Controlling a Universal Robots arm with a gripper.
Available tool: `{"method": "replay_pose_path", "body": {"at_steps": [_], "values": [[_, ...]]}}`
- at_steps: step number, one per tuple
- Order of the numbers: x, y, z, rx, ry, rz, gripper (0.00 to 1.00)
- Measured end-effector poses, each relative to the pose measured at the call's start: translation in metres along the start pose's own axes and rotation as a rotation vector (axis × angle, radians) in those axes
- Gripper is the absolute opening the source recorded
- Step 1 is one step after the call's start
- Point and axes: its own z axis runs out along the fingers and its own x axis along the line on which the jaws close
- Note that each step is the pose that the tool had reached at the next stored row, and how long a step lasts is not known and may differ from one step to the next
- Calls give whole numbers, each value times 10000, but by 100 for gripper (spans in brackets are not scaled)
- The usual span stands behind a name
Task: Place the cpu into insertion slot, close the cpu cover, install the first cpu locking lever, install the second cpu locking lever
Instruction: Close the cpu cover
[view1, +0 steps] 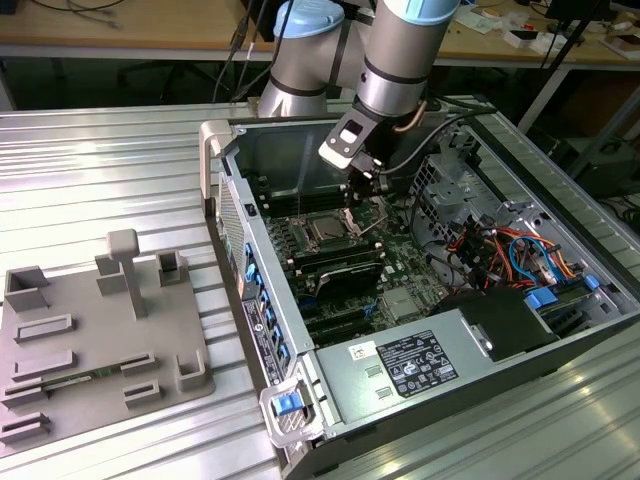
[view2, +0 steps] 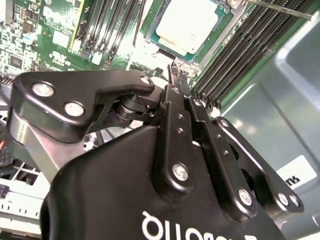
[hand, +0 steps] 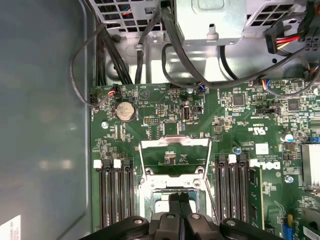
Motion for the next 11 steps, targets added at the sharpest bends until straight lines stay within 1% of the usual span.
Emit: {"method": "replay_pose_path", "body": {"at_steps": [3, 8, 11], "values": [[1, 23, -4, 1, 0, 1, 11], [3, 101, 0, 0, 0, 0, 11], [4, 105, -5, 0, 0, 1, 11]]}}
